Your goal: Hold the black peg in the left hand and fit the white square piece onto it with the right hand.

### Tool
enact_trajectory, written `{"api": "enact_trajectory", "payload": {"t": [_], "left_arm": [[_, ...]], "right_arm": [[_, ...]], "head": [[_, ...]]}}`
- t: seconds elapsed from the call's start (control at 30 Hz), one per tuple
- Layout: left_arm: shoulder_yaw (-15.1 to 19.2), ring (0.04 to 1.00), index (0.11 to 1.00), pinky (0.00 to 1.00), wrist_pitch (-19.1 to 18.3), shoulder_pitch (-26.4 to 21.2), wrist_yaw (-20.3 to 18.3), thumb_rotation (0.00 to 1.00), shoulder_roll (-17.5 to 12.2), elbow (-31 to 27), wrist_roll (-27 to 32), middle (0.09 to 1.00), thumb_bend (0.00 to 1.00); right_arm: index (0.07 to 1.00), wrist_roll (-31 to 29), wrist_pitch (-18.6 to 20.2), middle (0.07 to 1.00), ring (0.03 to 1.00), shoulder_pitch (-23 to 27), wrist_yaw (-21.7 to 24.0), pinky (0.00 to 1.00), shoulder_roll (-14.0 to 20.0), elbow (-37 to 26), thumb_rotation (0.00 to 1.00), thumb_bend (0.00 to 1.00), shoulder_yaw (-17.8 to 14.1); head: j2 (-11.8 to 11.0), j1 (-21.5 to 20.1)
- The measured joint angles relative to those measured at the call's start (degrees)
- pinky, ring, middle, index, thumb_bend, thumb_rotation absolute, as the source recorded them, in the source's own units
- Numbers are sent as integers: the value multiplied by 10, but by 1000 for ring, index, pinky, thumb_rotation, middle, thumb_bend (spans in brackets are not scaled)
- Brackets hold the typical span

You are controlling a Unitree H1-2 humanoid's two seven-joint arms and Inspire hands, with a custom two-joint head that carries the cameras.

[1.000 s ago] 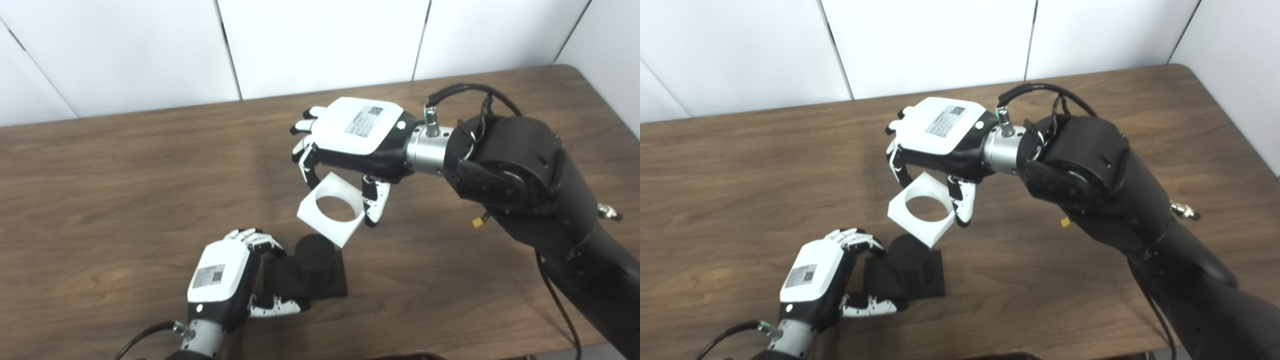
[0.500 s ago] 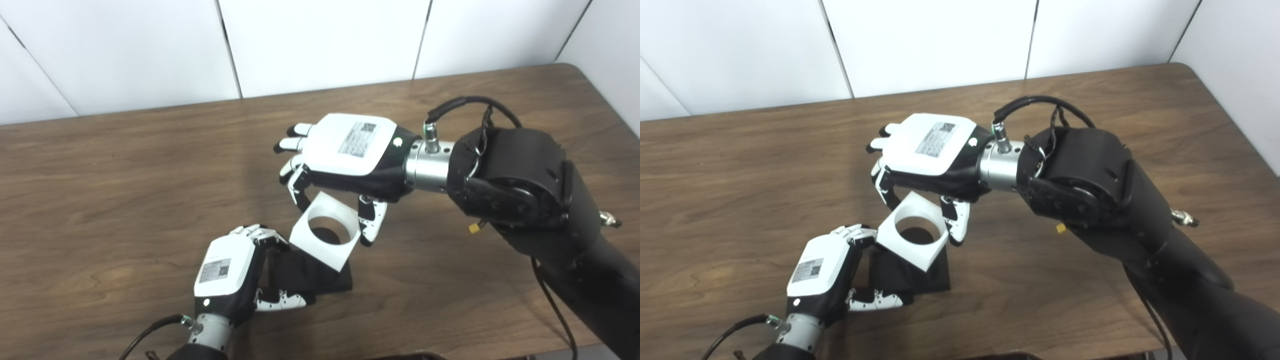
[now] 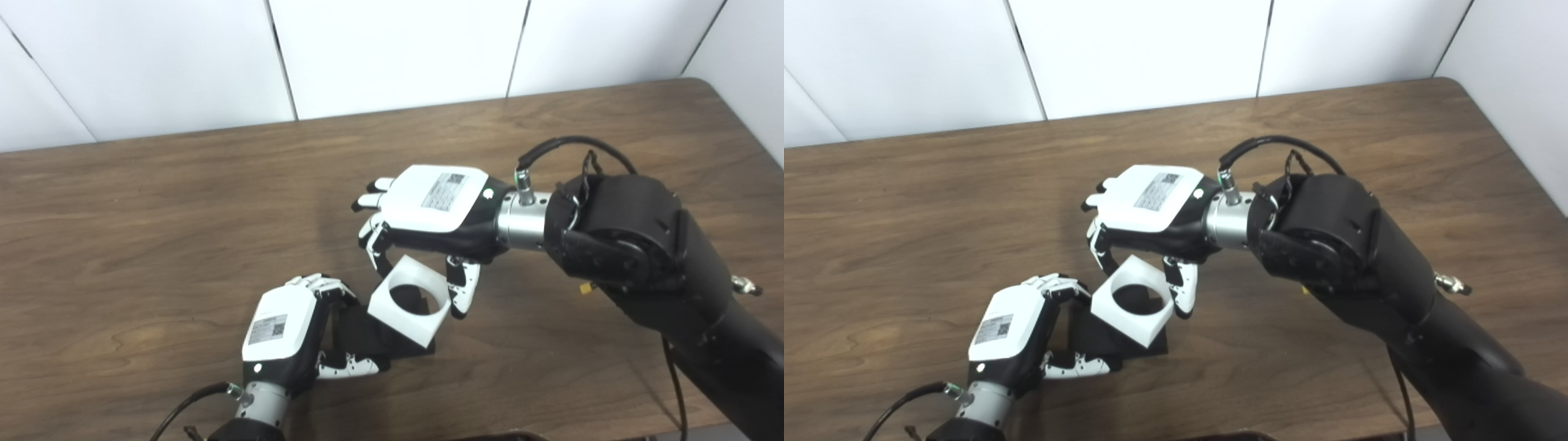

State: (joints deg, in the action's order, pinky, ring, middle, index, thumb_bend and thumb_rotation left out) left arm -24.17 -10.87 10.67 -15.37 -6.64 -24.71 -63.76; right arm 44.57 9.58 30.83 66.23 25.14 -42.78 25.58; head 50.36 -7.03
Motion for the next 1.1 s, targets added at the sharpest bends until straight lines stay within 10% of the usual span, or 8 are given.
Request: {"api": "enact_trajectory", "payload": {"t": [1.1], "left_arm": [[-8,847,486,883,1,-2,3,52,1,3,-7,759,522]], "right_arm": [[483,25,-84,829,982,0,-45,1000,-35,52,135,525,-9]], "head": [[-1,3]]}}
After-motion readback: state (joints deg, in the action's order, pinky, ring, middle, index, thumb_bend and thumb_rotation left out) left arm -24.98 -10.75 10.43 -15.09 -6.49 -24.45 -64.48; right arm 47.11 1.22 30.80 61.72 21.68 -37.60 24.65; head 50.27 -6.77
